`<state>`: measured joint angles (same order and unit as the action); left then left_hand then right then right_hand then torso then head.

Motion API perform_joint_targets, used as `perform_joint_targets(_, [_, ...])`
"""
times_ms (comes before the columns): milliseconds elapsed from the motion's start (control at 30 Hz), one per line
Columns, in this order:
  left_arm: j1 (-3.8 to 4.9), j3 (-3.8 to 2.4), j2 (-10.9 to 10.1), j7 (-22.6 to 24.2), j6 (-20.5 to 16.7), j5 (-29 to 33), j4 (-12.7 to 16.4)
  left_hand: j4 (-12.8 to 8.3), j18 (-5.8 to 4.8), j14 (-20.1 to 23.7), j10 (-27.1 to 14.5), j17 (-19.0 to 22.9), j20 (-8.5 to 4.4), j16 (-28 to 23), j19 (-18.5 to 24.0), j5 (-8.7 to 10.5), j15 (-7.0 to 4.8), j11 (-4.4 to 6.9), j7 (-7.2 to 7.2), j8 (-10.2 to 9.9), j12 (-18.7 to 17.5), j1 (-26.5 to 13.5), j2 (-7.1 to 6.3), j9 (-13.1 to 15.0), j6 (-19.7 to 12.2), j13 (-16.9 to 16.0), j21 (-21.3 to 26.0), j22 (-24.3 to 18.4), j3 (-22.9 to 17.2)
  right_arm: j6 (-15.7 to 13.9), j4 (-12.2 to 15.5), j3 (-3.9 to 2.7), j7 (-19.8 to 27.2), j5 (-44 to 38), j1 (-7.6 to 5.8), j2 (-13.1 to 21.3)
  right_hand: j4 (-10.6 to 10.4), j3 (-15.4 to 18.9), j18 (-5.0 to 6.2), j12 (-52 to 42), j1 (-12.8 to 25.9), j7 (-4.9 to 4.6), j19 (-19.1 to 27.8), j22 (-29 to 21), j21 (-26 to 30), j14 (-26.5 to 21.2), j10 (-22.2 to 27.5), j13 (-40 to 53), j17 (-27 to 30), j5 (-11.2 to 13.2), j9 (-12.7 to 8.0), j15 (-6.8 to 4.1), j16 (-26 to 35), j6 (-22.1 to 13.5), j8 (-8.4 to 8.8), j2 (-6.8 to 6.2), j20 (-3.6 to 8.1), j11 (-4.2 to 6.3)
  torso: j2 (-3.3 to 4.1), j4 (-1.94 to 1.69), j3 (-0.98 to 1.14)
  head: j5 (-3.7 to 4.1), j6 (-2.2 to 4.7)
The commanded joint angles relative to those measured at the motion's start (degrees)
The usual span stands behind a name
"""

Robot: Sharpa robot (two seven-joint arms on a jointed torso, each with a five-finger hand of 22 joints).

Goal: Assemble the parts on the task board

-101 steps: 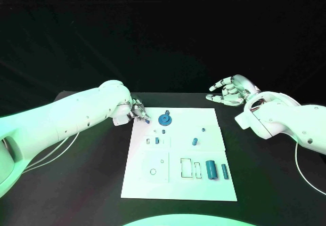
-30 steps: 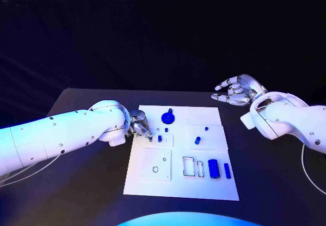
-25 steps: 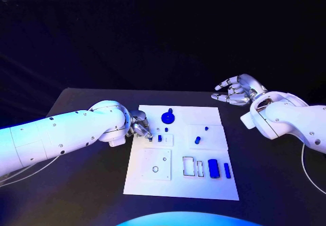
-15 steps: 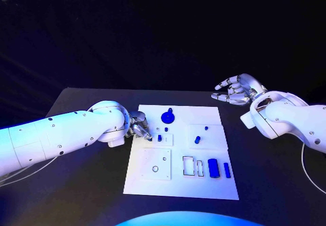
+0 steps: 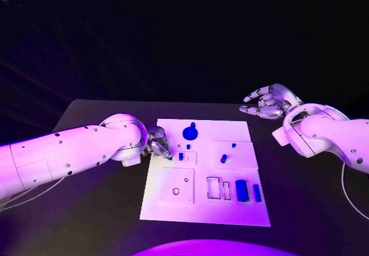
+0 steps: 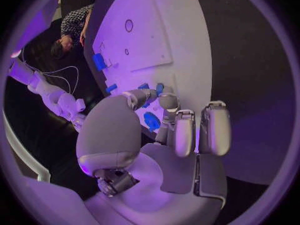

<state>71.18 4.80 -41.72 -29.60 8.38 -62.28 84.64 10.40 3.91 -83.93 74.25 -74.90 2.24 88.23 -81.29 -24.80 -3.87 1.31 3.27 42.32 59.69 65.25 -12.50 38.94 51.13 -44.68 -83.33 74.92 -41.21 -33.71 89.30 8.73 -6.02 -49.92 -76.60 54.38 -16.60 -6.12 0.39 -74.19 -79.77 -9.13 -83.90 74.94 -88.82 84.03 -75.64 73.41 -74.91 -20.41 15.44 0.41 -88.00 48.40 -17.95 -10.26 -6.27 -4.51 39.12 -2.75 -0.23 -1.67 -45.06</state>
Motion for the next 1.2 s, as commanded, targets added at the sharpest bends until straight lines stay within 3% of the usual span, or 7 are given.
perform_joint_targets(33, [-0.15, 0.11, 0.3, -0.3, 1.5, -0.3, -0.1, -11.1, -0.82, -5.3, 0.4, -12.4, -0.12, 0.3, -0.3, -0.2, -0.51, 0.0, -0.13, 0.3, 0.4, -0.1, 0.5, 0.1, 0.3, -0.1, -0.3, 2.5, -10.7, 0.7, 0.0, 0.0, 0.7, -0.2, 0.03, 0.0, 0.0, -0.3, -0.01, -0.3, 0.6, 0.04, -5.4, 14.2, 0.3, 4.7, 0.0, 0.0, -10.2, -0.1, -0.1, -0.42, 0.3, 0.0, -0.3, 0.21, 0.34, 0.24, 0.04, 0.02, 0.01, 0.03, -0.08])
perform_joint_targets(533, [-0.17, 0.21, 1.8, -0.3, 2.5, 0.5, -0.6, -11.2, -0.89, -5.4, 1.2, -12.5, -0.17, 0.4, -0.4, -0.89, -0.54, 0.05, -0.21, 0.4, 1.5, -0.8, 0.1, 0.1, 0.6, -1.6, -0.5, 2.8, -10.3, 0.7, 0.0, 0.0, 0.7, -0.2, 0.04, -0.1, 0.0, -0.3, -0.01, -0.3, 0.6, 0.05, -5.4, 14.2, 0.3, 4.7, 0.0, 0.0, -10.1, -0.2, -0.1, -0.43, 0.3, -0.1, -0.34, 0.17, 0.35, 0.25, 0.0, 0.05, 0.08, 0.16, -0.43])
perform_joint_targets(900, [-0.18, 0.26, 2.3, -0.2, 2.1, 1.1, -1.5, -9.8, -1.03, -5.5, 2.8, -13.0, -0.39, 0.7, -0.8, -0.27, -0.82, 0.51, -0.9, 0.5, 3.0, -2.9, 0.5, 0.1, 1.4, -3.8, -0.7, 3.4, -7.3, 0.6, 0.0, 0.0, 0.8, -0.2, 0.04, -0.1, 0.0, -0.3, -0.01, -0.3, 0.6, 0.05, -5.4, 14.2, 0.3, 4.7, 0.0, 0.0, -10.1, -0.2, -0.1, -0.43, 0.3, -0.1, -0.34, 0.17, 0.35, 0.25, -0.02, 0.02, 0.06, 0.31, -0.58])
perform_joint_targets(1133, [-0.18, 0.26, 2.4, -0.2, 1.7, 1.4, -1.8, -7.3, -1.04, -5.5, 2.9, -13.0, -0.7, 0.7, -0.8, 0.54, -1.15, 0.91, -1.51, -0.1, 2.8, -5.0, 0.64, -0.2, 1.8, -3.9, -0.6, 3.4, -2.3, 0.6, 0.0, 0.0, 0.8, -0.2, 0.04, -0.1, 0.0, -0.3, -0.01, -0.3, 0.7, 0.05, -5.4, 14.2, 0.3, 4.7, 0.0, 0.0, -10.1, -0.2, -0.1, -0.43, 0.3, -0.1, -0.35, 0.2, 0.36, 0.25, -0.02, 0.03, 0.02, 0.36, -0.64])
perform_joint_targets(1200, [-0.18, 0.26, 2.4, -0.2, 1.5, 1.4, -1.9, -5.7, -1.05, -5.5, 2.8, -13.0, -0.77, 0.7, -0.9, 0.95, -1.22, 1.0, -1.65, -0.5, 2.8, -6.1, 0.39, -0.5, 2.2, -4.0, -0.5, 3.4, 0.6, 0.6, 0.0, 0.0, 0.9, -0.2, 0.04, -0.1, 0.0, -0.3, -0.01, -0.3, 0.7, 0.05, -5.4, 14.2, 0.3, 4.7, 0.0, 0.0, -10.1, -0.2, -0.1, -0.43, 0.3, -0.1, -0.35, 0.2, 0.36, 0.25, -0.01, 0.03, 0.01, 0.37, -0.62])
